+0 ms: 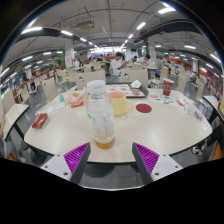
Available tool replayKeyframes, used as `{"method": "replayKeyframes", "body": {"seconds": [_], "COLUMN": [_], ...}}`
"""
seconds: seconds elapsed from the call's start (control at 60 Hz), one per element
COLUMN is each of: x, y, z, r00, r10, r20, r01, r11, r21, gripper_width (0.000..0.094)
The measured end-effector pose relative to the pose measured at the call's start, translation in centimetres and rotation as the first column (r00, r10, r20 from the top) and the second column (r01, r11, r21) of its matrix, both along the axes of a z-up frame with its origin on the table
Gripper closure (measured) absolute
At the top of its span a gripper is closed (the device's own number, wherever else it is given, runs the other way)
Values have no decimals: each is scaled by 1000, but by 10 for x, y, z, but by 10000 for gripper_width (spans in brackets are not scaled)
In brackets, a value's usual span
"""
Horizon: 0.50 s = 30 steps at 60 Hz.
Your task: Pour water
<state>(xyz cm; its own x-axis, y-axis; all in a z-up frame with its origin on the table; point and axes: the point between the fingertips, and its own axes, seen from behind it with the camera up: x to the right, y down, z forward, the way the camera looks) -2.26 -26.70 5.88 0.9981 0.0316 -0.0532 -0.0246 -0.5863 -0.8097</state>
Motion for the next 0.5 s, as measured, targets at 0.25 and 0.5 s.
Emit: {"method": "replayKeyframes", "body": {"seconds": [0.25, 0.5], "x": [-33, -32], "y": [74, 105], "z": [-5, -12], "r00": [1000, 1000], "r10": [-11, -9], "r20": [2, 28], "r01": [11, 5], "r11": [997, 989], "r21": [81, 151], "gripper_width": [87, 415]}}
